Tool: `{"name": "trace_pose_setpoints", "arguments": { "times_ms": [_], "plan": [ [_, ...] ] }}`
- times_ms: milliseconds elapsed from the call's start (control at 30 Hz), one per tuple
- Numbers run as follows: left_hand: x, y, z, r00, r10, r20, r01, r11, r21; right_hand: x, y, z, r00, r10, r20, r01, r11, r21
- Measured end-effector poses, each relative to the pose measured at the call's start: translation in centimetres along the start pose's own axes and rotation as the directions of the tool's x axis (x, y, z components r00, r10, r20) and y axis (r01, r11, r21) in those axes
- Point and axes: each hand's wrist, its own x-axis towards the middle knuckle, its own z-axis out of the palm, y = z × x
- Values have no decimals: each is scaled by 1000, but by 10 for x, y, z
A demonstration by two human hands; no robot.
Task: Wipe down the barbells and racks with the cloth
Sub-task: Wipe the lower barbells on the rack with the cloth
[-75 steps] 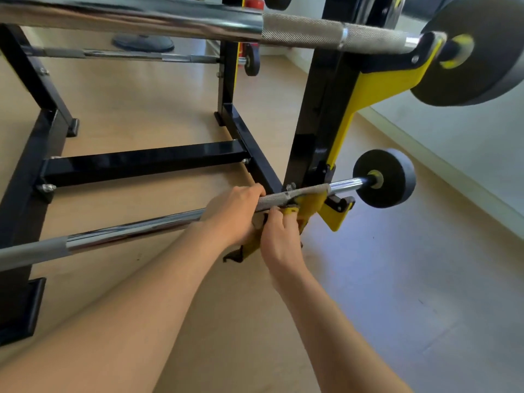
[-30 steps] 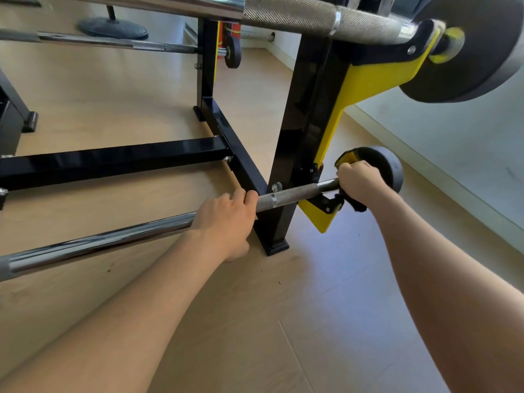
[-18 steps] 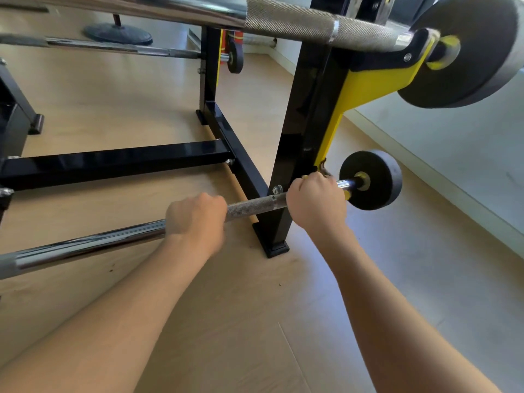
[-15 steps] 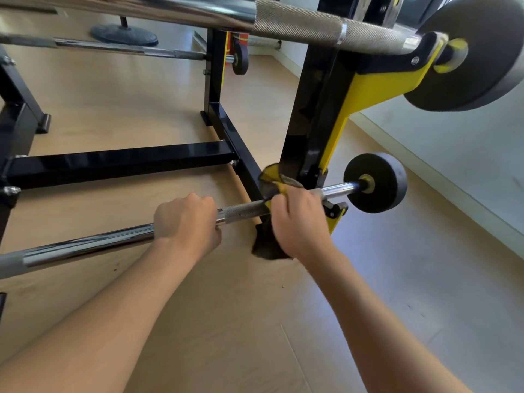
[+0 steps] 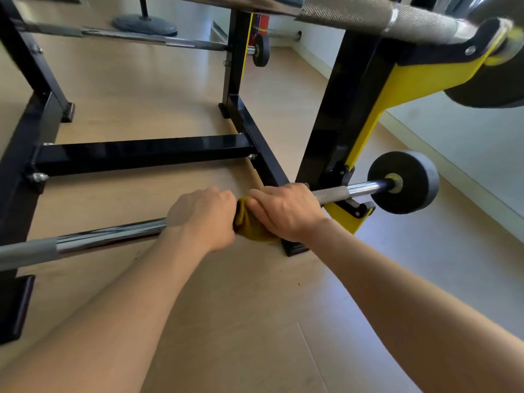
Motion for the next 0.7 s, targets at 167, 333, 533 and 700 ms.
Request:
{"name": "trace_pose_setpoints", "arguments": {
  "times_ms": [167, 333, 533, 700],
  "plan": [
    [4, 2, 11, 994, -35, -105, 40, 998, 45, 27, -5, -7, 915, 304, 267, -331, 942, 61],
    [2, 4, 11, 989, -81, -124, 85, 996, 26, 57, 11, -17, 735, 250, 630, -458, 869, 190],
    [-1, 3, 8, 991, -70, -114, 79, 994, 72, 70, 13, -3, 670, 532, 518, -728, 609, 315],
    [-6, -3, 5, 989, 41, -141, -53, 996, -76, 15, -13, -8, 900, 397, 176, -434, 842, 319]
  ]
}}
